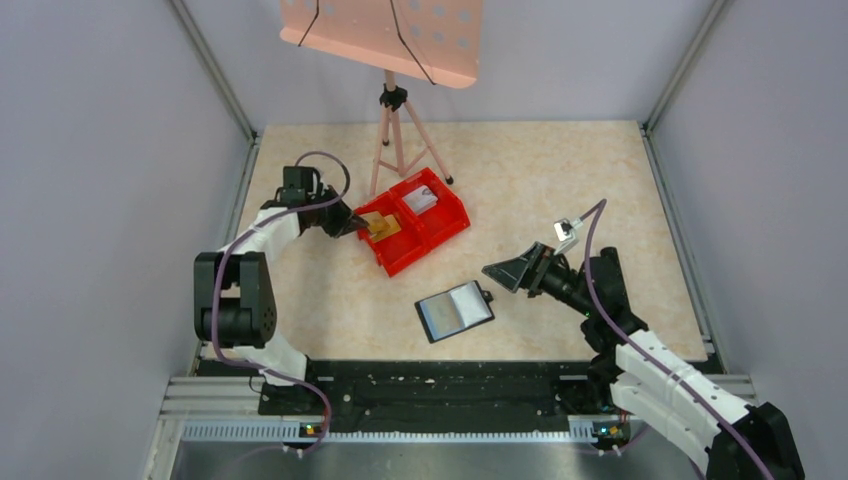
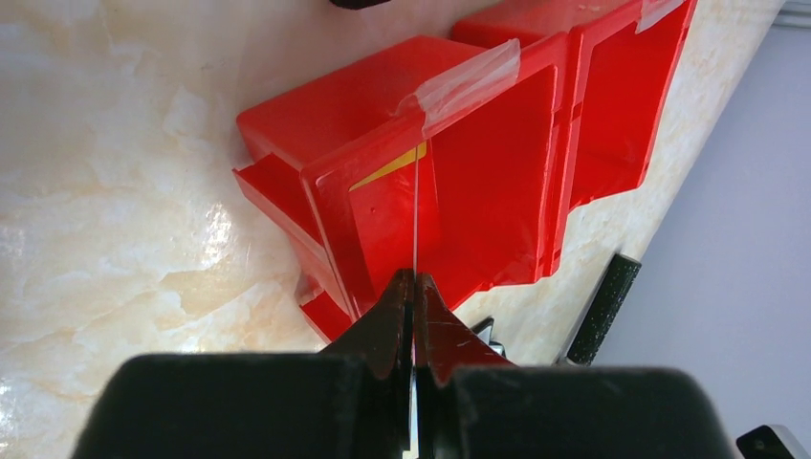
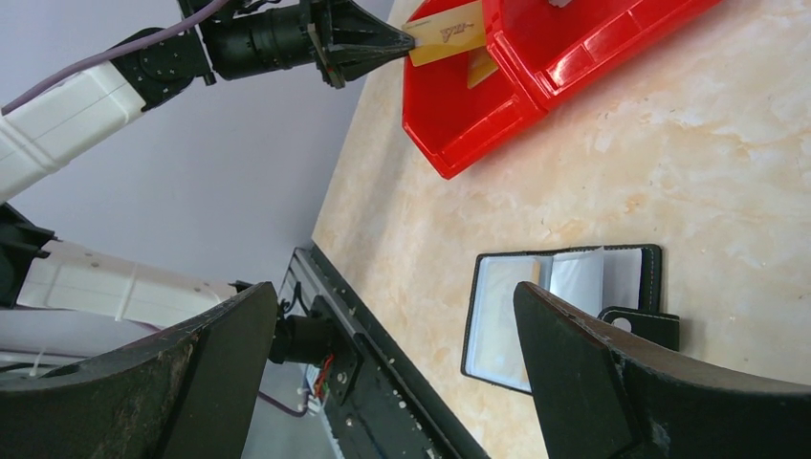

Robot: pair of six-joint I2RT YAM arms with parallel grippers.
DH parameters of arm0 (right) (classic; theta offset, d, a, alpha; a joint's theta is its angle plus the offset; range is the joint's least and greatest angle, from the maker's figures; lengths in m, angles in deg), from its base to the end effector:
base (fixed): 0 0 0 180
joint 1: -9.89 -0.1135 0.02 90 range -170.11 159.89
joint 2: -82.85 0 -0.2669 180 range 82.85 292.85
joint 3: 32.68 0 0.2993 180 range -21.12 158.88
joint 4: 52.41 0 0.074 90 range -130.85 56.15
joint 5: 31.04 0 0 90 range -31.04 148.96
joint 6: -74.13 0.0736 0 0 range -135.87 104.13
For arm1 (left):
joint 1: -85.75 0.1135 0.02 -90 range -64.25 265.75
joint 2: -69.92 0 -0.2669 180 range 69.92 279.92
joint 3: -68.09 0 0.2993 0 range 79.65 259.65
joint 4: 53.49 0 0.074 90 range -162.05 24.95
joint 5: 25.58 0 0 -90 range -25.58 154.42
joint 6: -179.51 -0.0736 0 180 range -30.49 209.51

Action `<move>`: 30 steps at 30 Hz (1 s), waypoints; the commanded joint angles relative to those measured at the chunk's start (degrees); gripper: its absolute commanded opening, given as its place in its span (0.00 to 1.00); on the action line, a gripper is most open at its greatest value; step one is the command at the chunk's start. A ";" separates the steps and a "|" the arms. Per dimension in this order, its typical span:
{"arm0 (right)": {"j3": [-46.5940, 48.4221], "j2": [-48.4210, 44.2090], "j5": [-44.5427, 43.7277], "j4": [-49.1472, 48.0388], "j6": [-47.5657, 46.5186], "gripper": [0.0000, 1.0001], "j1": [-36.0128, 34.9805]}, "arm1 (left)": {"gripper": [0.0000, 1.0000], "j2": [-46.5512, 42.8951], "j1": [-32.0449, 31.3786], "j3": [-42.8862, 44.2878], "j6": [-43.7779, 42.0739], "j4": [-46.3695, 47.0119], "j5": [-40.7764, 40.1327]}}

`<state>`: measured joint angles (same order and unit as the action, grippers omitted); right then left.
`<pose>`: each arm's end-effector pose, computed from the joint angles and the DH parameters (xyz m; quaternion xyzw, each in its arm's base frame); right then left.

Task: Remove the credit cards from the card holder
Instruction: Place the credit card in the storage box.

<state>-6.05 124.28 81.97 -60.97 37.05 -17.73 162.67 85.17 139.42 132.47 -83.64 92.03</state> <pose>0.2083 0.1415 0.1982 0.0299 0.7410 0.5362 0.4031 0.3976 -0.0381 0.1617 -0.2582 0.8834 -0.3278 0.2132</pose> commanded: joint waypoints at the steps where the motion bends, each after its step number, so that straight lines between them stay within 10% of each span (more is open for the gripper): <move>1: 2.88 0.66 0.35 -2.03 -0.93 0.93 -0.11 | 0.00 1.23 -0.26 3.26 0.71 2.24 0.52; 30: 3.63 1.49 -0.07 -1.31 -1.71 0.93 -0.07 | 0.03 7.34 -1.96 9.13 -1.38 -2.53 -7.34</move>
<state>-4.91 125.81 81.95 -60.57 35.92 -17.73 168.38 83.23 146.42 131.44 -86.99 87.05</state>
